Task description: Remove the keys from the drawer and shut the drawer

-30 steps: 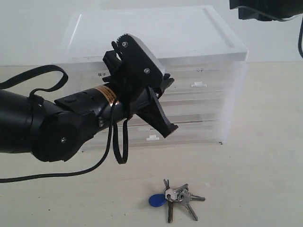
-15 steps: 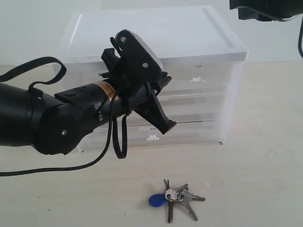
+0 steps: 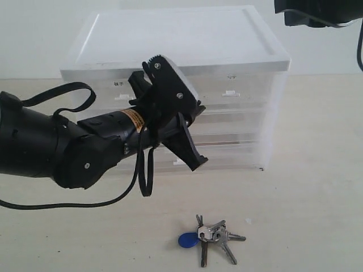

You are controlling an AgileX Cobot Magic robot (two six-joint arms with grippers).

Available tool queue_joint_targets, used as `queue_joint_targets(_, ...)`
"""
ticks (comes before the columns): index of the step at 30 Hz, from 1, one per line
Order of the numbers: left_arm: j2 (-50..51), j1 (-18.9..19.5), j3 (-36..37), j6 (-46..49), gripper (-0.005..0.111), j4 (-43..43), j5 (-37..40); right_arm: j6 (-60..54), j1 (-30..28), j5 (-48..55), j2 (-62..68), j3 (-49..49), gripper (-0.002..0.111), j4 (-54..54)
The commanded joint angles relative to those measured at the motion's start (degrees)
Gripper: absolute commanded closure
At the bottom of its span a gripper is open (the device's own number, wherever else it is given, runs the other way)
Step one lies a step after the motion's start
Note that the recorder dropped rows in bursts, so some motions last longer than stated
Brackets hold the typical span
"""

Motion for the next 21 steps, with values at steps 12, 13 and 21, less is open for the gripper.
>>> queue_joint_targets(12, -19.6, 0.0, 14.4, -11.4, 0.102, 7.3, 1.2, -0.8, 0.1, 2.0, -0.1, -0.3, 0.108, -0.1)
queue_joint_targets(13, -19.9, 0.0, 15.0, -11.4, 0.102, 7.3, 3.7, -0.8, 0.1, 2.0, -0.1, -0.3, 0.108, -0.1)
queue_joint_targets(21, -8.3, 0.2, 14.7, -11.4, 0.102, 12.7, 8.6, -0.8, 0.6, 2.7, -0.1, -0.3, 0.108, -0.1)
